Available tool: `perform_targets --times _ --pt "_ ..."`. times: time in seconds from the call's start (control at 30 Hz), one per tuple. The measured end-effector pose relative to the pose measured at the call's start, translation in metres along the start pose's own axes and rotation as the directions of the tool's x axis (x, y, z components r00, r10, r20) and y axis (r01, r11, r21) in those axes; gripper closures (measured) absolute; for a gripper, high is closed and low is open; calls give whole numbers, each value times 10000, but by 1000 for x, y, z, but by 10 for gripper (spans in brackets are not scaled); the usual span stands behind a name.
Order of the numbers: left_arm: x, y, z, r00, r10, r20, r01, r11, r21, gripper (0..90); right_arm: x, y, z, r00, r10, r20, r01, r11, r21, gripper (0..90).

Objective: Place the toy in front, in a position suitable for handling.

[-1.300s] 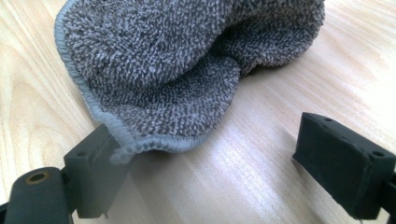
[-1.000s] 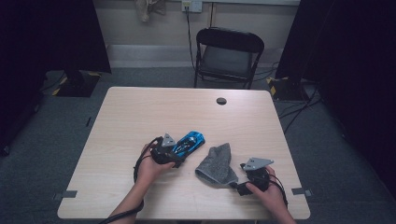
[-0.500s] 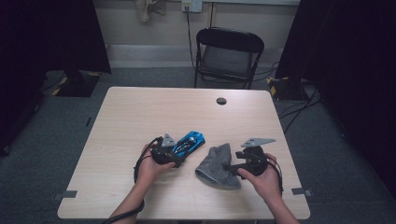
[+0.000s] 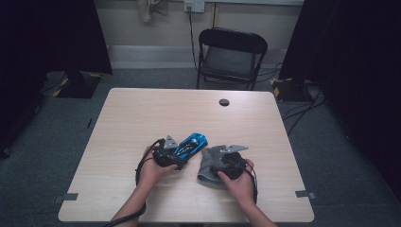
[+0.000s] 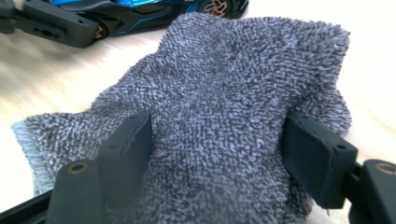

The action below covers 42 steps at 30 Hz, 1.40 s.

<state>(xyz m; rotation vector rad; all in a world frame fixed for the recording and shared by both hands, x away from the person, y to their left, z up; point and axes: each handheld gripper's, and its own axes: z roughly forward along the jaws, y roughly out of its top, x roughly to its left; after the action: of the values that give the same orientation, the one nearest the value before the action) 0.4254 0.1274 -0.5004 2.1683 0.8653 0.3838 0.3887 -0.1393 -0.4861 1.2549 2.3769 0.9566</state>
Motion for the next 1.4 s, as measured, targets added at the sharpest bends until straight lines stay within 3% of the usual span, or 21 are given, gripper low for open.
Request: perform_targets --times 0.03,0.17,0.37,0.47,0.57,0.6,0.67,0.8,0.87,0.97,1.0,1.1,1.17,1.2,1.23,1.27,1.33,1.4 --pt "0 0 0 10000 -2 -4 2 10000 -6 242 2 -1 2 9990 -396 195 397 9992 -18 270" --pt "0 0 0 10000 0 -4 0 10000 -7 243 2 -2 2 9986 -466 252 468 9989 -65 316" --pt "0 0 0 10000 -68 -9 68 10000 -50 242 0 2 1 9951 -984 78 984 9951 3 627" --pt "0 0 0 10000 -54 1 54 10000 -48 242 -5 6 0 9950 -964 -268 967 9953 93 697" --pt "0 0 0 10000 -7 10 7 10000 -13 243 -9 17 -5 9923 -1052 -649 1047 9944 -116 710" --pt "0 0 0 10000 -4 8 4 10000 -11 242 -10 28 -9 9906 -953 -978 921 9951 -366 713" --pt "0 0 0 10000 -2 12 2 10000 -10 242 -10 33 -10 9900 -971 -1023 931 9947 -430 713" --pt "0 0 0 10000 -3 12 3 10000 -13 242 -1 59 -6 9808 -1048 -1643 891 9910 -998 714" --pt "0 0 0 10000 1 11 -1 10000 -10 243 1 64 -5 9782 -1031 -1800 844 9905 -1085 714" --pt "0 0 0 10000 -4 2 4 10000 -10 243 14 78 1 9701 -1450 -1946 1205 9839 -1322 713" --pt "0 0 0 10000 -15 7 15 10000 -14 242 21 84 10 9640 -1767 -1986 1526 9796 -1309 713" --pt "0 0 0 10000 2 12 -2 10000 -9 242 24 87 19 9524 -1850 -2422 1534 9777 -1436 712" --pt "0 0 0 10000 7 1 -7 10000 -12 242 28 89 29 9513 -1656 -2600 1322 9811 -1413 712" --pt "0 0 0 10000 -31 33 31 10000 -12 242 32 90 37 9371 -1673 -3064 1236 9798 -1569 711" --pt "0 0 0 10000 -31 33 31 10000 -12 242 32 90 37 9371 -1673 -3064 1236 9798 -1569 711" --pt "0 0 0 10000 8 10 -8 10000 0 242 35 90 39 9350 -1939 -2969 1558 9768 -1471 712" --pt "0 0 0 10000 34 9 -34 10000 7 242 47 85 47 9262 -2939 -2362 2754 9552 -1085 713" --pt "0 0 0 10000 0 10 0 10000 -14 242 46 85 47 9299 -2823 -2356 2625 9584 -1119 714"
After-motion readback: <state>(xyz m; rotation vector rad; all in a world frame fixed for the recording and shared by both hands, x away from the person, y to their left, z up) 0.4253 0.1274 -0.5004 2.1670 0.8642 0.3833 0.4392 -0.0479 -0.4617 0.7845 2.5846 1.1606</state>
